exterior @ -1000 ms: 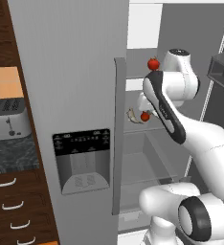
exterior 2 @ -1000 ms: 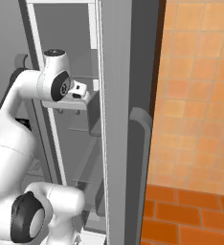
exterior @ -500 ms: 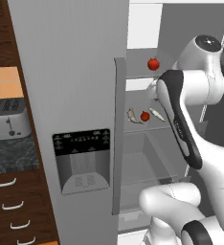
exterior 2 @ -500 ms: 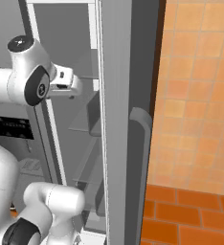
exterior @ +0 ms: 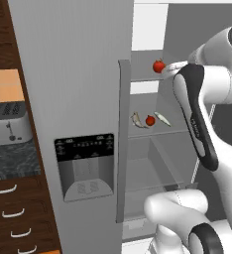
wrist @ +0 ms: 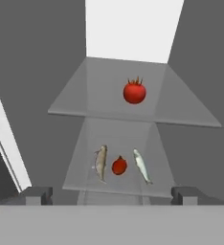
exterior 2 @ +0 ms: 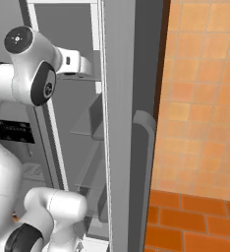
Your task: Place one tomato and one fish in each tupperware on the nearby counter, to pack two identical lunches.
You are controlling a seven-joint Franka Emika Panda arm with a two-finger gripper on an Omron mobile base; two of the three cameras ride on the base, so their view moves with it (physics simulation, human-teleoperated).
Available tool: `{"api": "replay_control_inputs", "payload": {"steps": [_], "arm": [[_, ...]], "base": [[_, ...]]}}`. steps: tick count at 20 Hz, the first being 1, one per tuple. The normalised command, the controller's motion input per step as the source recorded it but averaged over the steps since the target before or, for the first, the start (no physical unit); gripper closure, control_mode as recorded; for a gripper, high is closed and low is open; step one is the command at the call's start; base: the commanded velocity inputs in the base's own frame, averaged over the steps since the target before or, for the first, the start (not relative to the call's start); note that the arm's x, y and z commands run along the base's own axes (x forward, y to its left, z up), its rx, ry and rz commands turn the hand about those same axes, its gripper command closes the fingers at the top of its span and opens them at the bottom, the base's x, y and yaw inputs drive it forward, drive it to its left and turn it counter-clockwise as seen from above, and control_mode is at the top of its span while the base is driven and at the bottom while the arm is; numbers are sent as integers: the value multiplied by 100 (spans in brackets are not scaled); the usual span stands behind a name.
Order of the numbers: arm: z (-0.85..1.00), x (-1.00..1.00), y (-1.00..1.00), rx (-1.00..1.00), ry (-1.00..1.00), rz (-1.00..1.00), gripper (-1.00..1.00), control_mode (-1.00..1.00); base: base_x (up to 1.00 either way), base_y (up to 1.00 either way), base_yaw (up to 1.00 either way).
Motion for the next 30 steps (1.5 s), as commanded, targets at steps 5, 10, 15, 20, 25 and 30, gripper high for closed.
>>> {"api": "replay_control_inputs", "payload": {"steps": [5,10,15,20,25,30], "arm": [[3,76,-39,0,-2,0,-100,-100],[1,67,-19,2,7,2,-100,-100],[0,65,-6,0,12,1,-100,-100],[0,51,0,0,2,1,-100,-100],[0,56,0,0,5,2,-100,-100],[-19,53,-8,0,10,1,-100,-100]], "base": [[0,0,0],[0,0,0],[0,0,0],[0,0,0],[0,0,0],[0,0,0]]}}
